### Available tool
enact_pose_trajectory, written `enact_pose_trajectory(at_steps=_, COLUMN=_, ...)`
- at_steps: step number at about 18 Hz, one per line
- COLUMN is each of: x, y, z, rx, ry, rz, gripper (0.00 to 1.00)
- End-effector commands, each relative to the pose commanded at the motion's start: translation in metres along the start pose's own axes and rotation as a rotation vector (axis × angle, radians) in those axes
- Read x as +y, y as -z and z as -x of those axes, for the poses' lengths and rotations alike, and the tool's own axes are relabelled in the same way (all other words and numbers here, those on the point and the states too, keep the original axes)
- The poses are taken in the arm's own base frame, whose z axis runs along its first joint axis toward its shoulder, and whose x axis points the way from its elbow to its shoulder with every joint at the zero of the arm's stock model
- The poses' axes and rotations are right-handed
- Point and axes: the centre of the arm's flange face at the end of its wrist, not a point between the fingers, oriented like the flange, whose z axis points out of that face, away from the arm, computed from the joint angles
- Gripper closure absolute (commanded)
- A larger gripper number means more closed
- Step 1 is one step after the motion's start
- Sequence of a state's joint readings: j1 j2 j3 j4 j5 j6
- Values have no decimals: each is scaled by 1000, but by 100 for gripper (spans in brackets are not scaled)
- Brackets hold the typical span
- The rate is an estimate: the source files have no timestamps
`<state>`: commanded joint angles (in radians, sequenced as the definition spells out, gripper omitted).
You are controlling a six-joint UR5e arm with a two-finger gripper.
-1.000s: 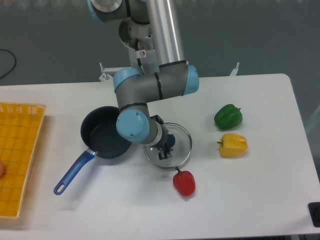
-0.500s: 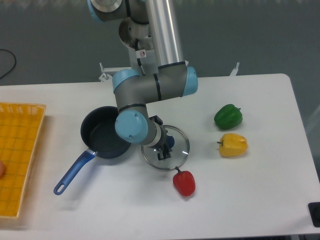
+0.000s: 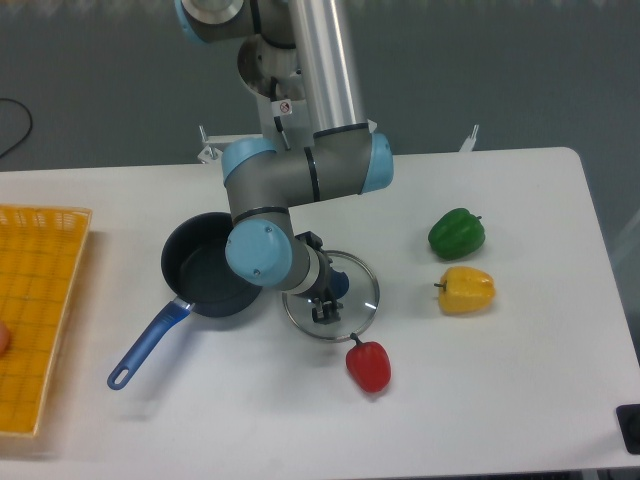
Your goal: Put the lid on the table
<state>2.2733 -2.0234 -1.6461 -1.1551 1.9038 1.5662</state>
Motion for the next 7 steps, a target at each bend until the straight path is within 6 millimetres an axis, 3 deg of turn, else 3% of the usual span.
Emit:
enact_pose_trajectory(at_steps=4, x=7, y=36, z=19, rx=-78, ry=35, rz=-61, gripper=0)
enact_pose_trajectory(at_steps=7, x=3, y=39, z=21, rx=-80, ry=109, rz=-136, gripper=0)
